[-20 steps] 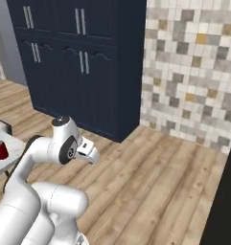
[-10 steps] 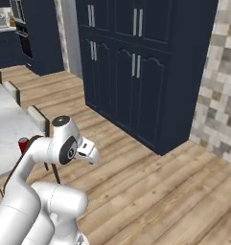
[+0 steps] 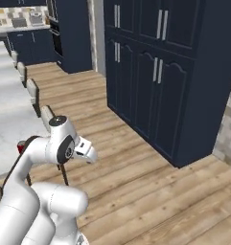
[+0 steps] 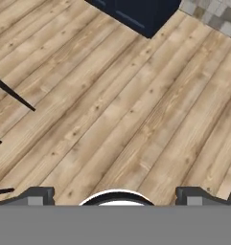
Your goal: Four empty soda cans are scattered around the kitchen. Gather all the cans and cluster them next to the stove for recycling.
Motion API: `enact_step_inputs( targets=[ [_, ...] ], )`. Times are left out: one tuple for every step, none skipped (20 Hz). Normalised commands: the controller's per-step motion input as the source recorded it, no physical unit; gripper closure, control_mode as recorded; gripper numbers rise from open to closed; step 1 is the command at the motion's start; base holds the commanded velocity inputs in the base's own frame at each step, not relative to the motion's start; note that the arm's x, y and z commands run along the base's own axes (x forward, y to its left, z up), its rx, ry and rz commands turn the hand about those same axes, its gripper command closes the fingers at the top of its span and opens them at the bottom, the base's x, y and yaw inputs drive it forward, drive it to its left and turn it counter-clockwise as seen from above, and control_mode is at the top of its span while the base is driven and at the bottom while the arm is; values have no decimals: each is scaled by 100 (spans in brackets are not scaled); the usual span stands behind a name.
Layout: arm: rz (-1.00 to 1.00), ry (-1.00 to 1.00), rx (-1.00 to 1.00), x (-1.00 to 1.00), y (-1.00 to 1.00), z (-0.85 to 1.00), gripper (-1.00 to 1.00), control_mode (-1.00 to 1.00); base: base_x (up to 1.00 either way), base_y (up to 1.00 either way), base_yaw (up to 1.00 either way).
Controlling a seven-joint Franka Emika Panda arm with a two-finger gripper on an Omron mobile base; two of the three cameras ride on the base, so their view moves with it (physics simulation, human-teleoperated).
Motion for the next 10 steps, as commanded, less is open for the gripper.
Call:
enact_step_inputs(
  targets=[
    [0,0,0,0,0,0,-100,100,60,-16,21],
    [0,0,0,0,0,0,-100,100,62,-15,20],
    [0,0,0,0,0,0,-100,100,62,-14,20],
    [0,0,0,0,0,0,-100,100,62,-13,21],
    [0,0,0,0,0,0,-100,100,64,-10,23],
    [0,0,0,0,0,0,-100,100,56,-5,29],
    [0,0,0,0,0,0,-100,100,51,0,34],
    [0,0,0,0,0,0,-100,100,47,0,44],
    [0,0,0,0,0,0,-100,100,42,0,53],
    [0,0,0,0,0,0,-100,100,38,0,58]
  ],
)
